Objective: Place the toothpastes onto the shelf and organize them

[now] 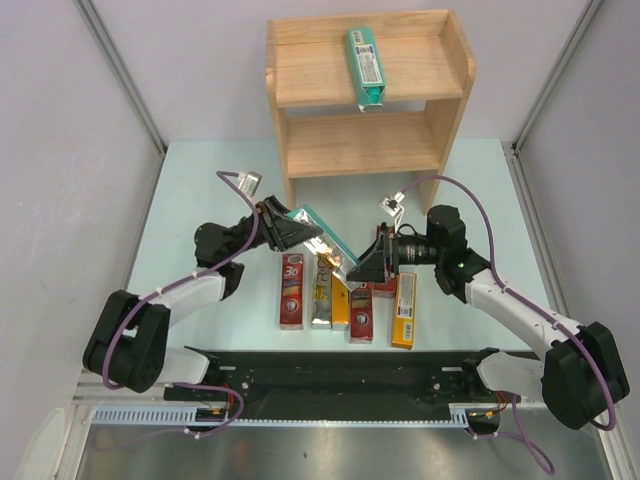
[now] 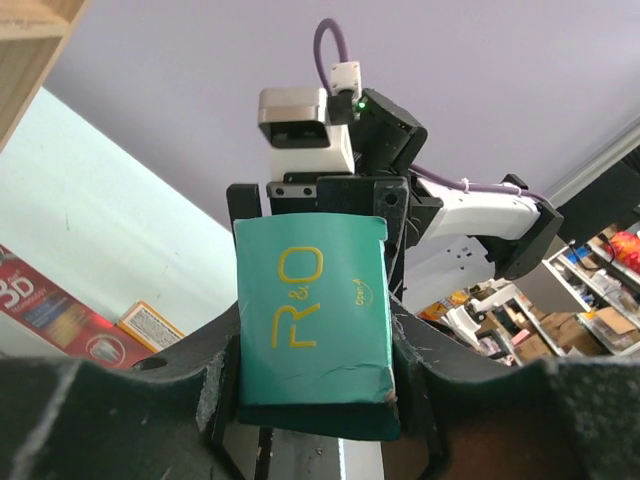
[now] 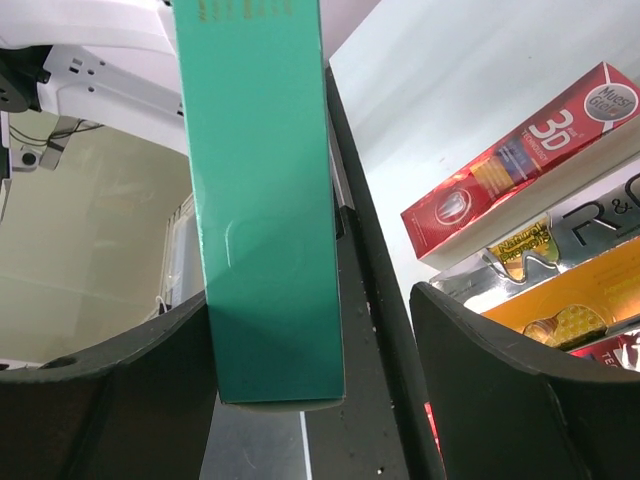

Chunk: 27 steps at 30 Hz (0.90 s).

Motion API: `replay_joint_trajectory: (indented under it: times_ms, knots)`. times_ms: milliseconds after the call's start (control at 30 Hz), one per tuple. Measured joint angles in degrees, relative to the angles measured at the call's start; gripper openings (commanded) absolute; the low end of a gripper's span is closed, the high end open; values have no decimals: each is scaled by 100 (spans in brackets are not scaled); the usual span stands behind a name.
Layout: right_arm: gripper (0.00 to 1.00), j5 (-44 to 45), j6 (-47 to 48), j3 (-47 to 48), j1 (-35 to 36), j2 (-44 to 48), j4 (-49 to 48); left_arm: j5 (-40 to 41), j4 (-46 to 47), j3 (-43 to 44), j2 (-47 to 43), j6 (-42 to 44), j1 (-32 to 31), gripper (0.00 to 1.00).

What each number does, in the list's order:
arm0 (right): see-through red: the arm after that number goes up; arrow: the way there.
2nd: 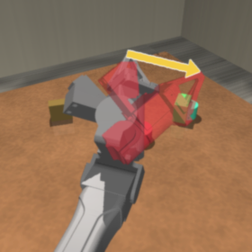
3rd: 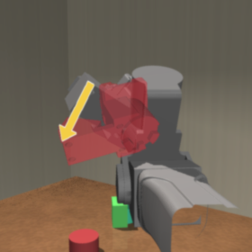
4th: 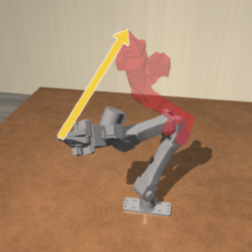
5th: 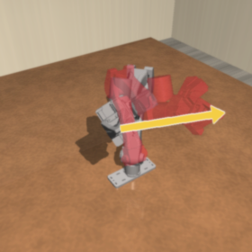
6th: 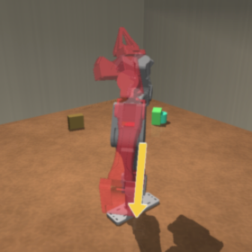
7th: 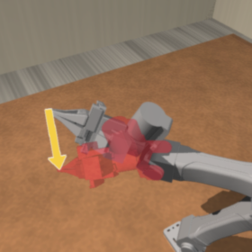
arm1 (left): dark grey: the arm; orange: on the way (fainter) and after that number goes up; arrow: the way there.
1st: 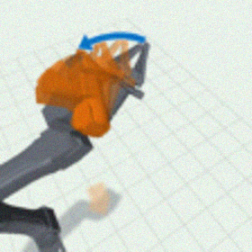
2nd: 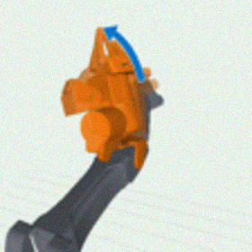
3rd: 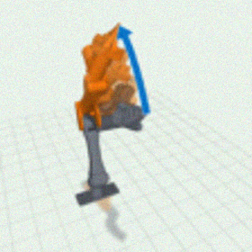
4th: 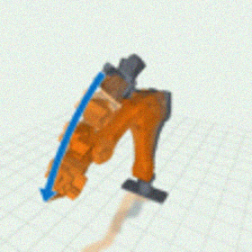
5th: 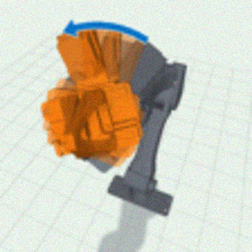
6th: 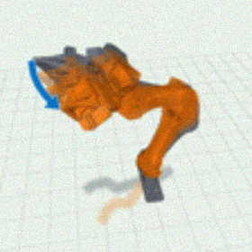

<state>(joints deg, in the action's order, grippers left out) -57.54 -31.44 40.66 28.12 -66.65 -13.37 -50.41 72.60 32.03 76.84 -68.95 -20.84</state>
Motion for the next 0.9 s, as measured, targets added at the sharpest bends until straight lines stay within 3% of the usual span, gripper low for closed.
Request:
replay_joint_trajectory:
  times_ms: [133, 167, 233, 300, 400, 500, 533, 600, 767, 900]
  knots:
    - [72, 4, 50, -2, 17, 24, 79, -61, 20, 118, -2, 101, 2, 27]
    - [67, 7, 57, 0, 17, 33, 96, -76, 17, 138, -2, 129, 2, 27]
    - [46, 7, 59, -2, 22, 46, 114, -90, 17, 162, -2, 186, 2, 27]
    - [39, -15, 63, -4, 42, 61, 90, -79, 11, 164, -2, 258, 4, 27]
    - [34, -39, 79, -7, 63, 72, 59, -85, -7, 164, -2, 238, 15, 36]
    - [30, -37, 81, -7, 63, 72, 61, -85, -9, 164, -2, 247, 15, 66]
    - [26, -37, 83, -7, 66, 72, 61, -83, 0, 164, -2, 236, 15, 86]
    - [20, 13, 81, -17, 63, 72, 109, -81, 52, 164, -7, 254, 15, 100]
    - [20, 9, 79, -57, -46, 79, 195, -68, -44, 162, -149, 407, 15, 100]
    - [20, -138, 74, -57, -208, 90, 195, 146, -1088, 125, -675, 1141, 13, 100]
